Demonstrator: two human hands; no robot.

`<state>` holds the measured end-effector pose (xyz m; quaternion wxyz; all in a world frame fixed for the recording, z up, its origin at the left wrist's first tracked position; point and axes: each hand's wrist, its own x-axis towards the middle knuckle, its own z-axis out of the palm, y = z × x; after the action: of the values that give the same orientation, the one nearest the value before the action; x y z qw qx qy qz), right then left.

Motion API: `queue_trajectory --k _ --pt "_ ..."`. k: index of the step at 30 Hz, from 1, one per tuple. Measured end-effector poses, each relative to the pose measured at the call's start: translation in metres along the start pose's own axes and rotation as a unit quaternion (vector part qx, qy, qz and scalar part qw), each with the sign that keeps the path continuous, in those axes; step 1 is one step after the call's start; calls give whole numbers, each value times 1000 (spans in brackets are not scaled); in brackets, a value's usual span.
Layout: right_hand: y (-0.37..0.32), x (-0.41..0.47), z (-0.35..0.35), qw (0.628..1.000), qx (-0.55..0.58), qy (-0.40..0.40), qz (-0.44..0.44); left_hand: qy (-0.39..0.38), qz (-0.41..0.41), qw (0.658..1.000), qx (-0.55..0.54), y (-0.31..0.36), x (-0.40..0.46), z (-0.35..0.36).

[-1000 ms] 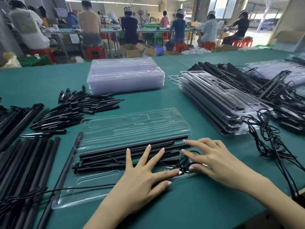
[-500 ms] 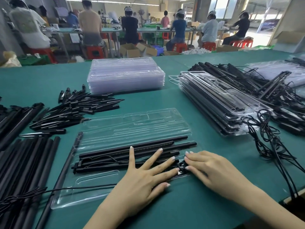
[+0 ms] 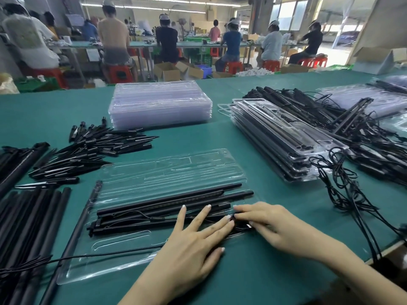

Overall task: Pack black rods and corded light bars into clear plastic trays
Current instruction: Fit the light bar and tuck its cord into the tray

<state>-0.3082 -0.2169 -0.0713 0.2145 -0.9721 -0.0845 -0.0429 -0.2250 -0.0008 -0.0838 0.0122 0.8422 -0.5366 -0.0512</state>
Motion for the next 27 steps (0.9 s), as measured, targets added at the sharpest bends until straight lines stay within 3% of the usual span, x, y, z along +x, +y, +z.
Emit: queue_trajectory --k 8,11,16,18,20,23,27 --pt "13 -9 -3 992 -81 -89 -25 24 19 999 -29 -5 2 8" --pt "6 -18 10 983 -170 10 -62 12 17 999 -49 -6 3 8" --pt "0 -10 7 969 -233 35 -76 49 -10 987 -151 -7 10 -1" --pt "0 -7 9 961 -256 42 -91 67 -37 992 -98 -1 18 0" --pt "0 -8 11 961 -253 53 -94 67 -77 994 -48 7 29 4" --pt "3 -9 12 965 -223 90 -104 62 -137 987 -55 13 44 9" --pt "3 -7 13 976 -155 112 -107 51 -154 985 -52 12 49 12"
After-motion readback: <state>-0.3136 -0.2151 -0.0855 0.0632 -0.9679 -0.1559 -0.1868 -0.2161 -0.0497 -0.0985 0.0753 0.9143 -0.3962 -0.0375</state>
